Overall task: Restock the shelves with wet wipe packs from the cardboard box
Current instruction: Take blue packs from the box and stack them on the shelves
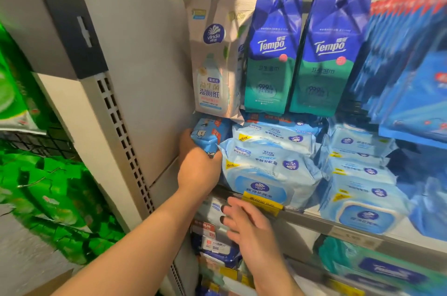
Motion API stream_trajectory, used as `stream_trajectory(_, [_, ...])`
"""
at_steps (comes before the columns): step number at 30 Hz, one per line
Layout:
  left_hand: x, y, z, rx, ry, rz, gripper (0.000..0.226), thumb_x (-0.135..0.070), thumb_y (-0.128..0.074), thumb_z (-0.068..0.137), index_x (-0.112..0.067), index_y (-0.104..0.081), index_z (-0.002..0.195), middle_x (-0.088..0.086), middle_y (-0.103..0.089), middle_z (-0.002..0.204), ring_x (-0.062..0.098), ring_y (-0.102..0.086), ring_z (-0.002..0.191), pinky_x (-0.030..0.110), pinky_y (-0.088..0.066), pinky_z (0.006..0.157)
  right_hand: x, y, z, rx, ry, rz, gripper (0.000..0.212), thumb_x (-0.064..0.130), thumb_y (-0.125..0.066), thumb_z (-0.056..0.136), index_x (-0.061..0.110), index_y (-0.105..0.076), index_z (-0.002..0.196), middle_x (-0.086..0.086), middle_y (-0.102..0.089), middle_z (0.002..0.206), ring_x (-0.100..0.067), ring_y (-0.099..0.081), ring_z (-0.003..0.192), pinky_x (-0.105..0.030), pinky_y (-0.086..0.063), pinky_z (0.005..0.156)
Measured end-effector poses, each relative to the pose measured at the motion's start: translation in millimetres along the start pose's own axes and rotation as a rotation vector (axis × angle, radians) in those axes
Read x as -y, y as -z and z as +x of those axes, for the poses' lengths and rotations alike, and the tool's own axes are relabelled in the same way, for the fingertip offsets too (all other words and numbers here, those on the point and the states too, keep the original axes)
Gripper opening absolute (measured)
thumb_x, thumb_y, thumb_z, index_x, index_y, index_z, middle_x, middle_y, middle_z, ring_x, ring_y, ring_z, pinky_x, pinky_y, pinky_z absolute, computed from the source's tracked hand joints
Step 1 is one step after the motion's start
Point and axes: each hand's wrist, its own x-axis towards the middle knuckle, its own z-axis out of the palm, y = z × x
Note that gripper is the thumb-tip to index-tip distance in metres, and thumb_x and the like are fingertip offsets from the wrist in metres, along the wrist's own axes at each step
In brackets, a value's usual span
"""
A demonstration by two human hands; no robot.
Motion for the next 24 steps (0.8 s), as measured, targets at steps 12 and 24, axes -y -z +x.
stream_trajectory(12, [130, 80, -131, -0.021, -0.235, 0.292, 0.061, -0.053, -0.046, 0.092, -0.031, -0.037, 0.148, -0.015, -0.041, 0.15, 0.012, -0.022, 0.148, 0.028, -0.018, 0.121, -40, -51, -31, 0.203, 0.231, -0.531, 0.043, 0.067, -0.032, 0.093, 0.057, -0.056, 0.128, 0.032, -0.054, 0.139, 0.009, -0.048, 0.131, -0.027, -0.035, 0.116])
stream_trajectory(24, [327, 267, -275, -0.222, 0.643, 0.429, 0.074, -0.077, -0.016, 0.089, -0.042, -0.016, 0.154, -0.022, -0.021, 0.16, 0.012, -0.006, 0.152, 0.04, -0.012, 0.123, -136, -219, -108, 0.958, 0.246, -1.023, 0.055, 0.059, -0.041, 0.101, 0.055, -0.024, 0.154, 0.038, -0.021, 0.152, 0.009, -0.023, 0.146, -0.025, -0.023, 0.123])
